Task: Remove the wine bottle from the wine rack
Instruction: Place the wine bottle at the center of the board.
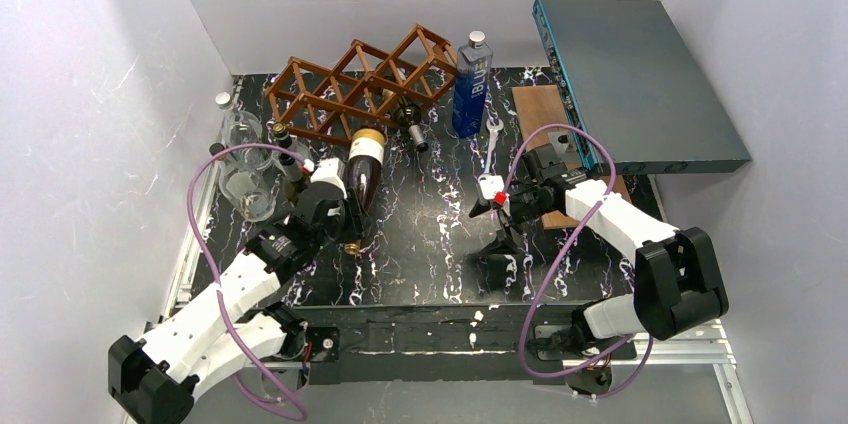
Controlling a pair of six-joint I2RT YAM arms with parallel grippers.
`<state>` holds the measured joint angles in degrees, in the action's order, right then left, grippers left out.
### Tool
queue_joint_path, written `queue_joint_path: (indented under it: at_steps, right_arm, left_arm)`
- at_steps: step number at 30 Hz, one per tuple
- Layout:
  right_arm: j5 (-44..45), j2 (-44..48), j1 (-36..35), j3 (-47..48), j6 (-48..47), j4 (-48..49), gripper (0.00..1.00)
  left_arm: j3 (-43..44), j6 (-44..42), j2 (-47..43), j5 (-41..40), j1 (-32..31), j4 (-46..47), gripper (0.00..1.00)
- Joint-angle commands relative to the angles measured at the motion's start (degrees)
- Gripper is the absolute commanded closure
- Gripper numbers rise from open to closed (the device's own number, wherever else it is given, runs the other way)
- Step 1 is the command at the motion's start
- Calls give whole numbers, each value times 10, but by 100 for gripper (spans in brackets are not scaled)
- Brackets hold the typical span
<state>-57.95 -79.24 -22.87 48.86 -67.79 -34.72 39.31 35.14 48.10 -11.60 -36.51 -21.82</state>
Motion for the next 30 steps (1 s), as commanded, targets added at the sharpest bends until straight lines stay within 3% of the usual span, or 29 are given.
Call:
queue_joint_path:
  at_steps: [1,20,30]
  right_arm:
    - [-7,-5,10,4,-12,-18,0]
    - [-17,-1,4,24,-34,-49,0]
    - [10,-24,-40,94,-70,-95,0]
  left_arm:
    - [67,9,-53,-8,-2,119,100]
    - [180,86,1,105,-2,-62,100]
    - [238,117,54,178,-2,-134,100]
